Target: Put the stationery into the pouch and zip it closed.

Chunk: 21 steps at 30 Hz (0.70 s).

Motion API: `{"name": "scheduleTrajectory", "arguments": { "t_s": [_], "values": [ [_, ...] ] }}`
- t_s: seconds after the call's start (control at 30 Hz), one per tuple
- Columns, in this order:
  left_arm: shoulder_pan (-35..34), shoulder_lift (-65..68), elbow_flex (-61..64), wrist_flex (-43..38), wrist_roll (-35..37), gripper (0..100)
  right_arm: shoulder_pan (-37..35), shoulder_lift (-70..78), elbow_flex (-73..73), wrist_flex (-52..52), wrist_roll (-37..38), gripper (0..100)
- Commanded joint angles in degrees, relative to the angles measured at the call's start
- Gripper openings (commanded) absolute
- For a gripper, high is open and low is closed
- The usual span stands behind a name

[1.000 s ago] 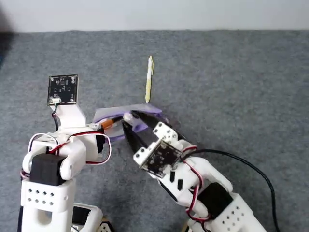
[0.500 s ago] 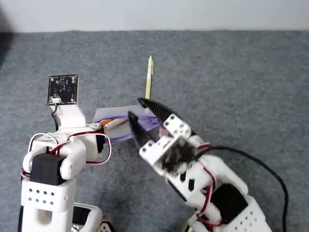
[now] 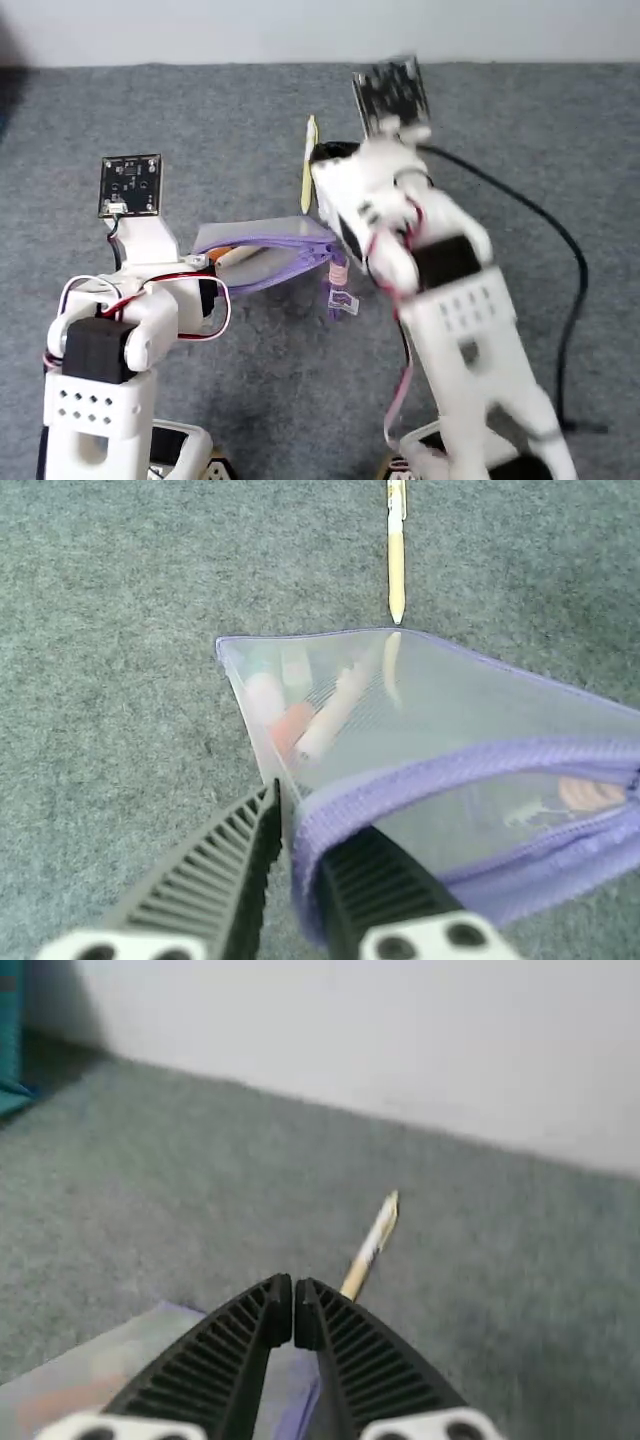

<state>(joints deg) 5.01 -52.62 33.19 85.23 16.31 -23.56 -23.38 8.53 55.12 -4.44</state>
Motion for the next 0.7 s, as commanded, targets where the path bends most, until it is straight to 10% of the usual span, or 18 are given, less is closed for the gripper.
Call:
{"name": "scheduleTrajectory", "arguments": {
  "t_s": [0.0, 0.67],
  "values": [
    [0.1, 0.4, -0.1, -1.1, 0.6, 1, 2.1, 11.6, -12.4, 4.5, -3.0, 0.9],
    [0.1, 0.2, -0.1, -1.1, 0.6, 1, 2.0, 59.7, -52.3, 14.6, -11.5, 23.1]
  ]
}}
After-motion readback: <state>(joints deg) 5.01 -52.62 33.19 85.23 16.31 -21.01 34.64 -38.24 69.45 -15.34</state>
